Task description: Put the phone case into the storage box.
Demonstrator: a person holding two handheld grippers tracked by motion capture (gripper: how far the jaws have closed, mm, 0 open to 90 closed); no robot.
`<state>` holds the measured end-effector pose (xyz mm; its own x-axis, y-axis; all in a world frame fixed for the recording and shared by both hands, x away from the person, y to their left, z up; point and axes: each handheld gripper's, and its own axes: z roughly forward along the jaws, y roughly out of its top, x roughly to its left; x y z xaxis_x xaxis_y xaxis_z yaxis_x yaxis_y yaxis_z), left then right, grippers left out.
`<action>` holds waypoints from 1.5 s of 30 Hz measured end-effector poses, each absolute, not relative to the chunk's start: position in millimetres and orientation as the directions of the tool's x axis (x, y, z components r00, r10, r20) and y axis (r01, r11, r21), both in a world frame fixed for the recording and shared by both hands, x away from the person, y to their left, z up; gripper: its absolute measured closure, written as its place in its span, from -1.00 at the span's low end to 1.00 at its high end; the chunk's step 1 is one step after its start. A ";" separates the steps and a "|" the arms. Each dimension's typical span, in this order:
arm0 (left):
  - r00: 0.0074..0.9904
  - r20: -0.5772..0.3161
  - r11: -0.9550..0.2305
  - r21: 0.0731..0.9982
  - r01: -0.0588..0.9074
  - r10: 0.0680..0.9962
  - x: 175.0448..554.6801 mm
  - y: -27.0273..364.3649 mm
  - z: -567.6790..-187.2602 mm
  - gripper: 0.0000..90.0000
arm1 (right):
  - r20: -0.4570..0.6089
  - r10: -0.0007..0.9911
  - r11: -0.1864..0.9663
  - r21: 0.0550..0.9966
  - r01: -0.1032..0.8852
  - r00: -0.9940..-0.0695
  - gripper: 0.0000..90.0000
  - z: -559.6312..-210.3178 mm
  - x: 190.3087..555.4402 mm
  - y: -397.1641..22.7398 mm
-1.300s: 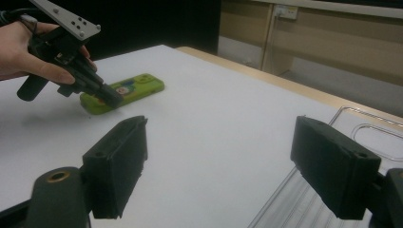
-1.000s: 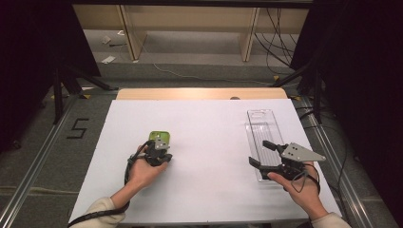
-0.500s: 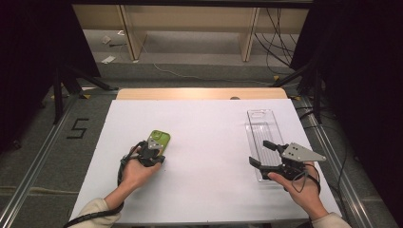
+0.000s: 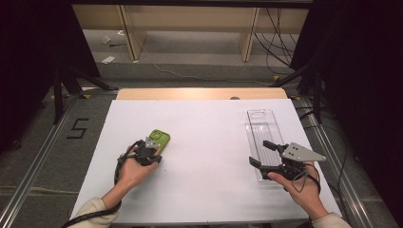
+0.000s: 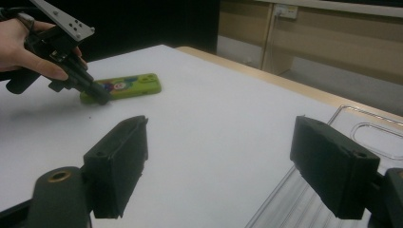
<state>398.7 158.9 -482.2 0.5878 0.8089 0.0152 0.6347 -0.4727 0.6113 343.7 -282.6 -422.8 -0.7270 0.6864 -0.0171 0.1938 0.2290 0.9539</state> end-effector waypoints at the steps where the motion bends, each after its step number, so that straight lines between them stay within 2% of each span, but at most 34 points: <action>1: 0.592 0.019 -0.478 0.610 0.632 0.806 398.8 158.9 -482.0 0.98 | -0.017 0.686 0.229 0.954 0.194 -0.727 -0.53 -422.8 343.7 -282.6; 3: 0.603 0.003 -0.479 0.610 0.631 0.798 398.1 159.0 -480.8 0.81 | -0.015 0.688 0.227 0.954 0.195 -0.725 -0.53 -422.7 343.6 -282.9; 8: 0.619 -0.013 -0.476 0.628 0.616 0.785 393.7 160.2 -471.5 0.63 | -0.015 0.688 0.228 0.954 0.196 -0.725 -0.53 -422.6 343.5 -283.2; 12: 0.605 -0.026 -0.442 0.656 0.611 0.796 392.8 163.2 -463.5 0.36 | -0.020 0.689 0.225 0.956 0.189 -0.725 -0.53 -421.7 343.0 -282.8; 15: 0.587 -0.003 -0.439 0.661 0.609 0.810 397.1 166.6 -461.5 0.02 | -0.018 0.690 0.225 0.956 0.190 -0.724 -0.53 -421.9 343.1 -282.8; 20: 0.585 0.052 -0.471 0.653 0.593 0.809 405.3 176.2 -460.6 -0.41 | -0.019 0.688 0.225 0.956 0.189 -0.726 -0.53 -422.5 343.6 -282.4; 21: 0.583 0.066 -0.480 0.645 0.594 0.810 406.6 178.3 -461.2 -0.58 | -0.018 0.689 0.225 0.956 0.189 -0.725 -0.53 -422.6 343.7 -282.6; 28: 0.569 0.086 -0.490 0.622 0.611 0.818 418.0 187.0 -465.3 -0.76 | -0.018 0.687 0.222 0.957 0.187 -0.726 -0.53 -422.4 343.7 -282.3; 45: 0.574 0.084 -0.505 0.588 0.631 0.815 433.7 186.5 -478.7 -0.82 | -0.018 0.687 0.221 0.958 0.185 -0.727 -0.53 -422.3 343.9 -282.2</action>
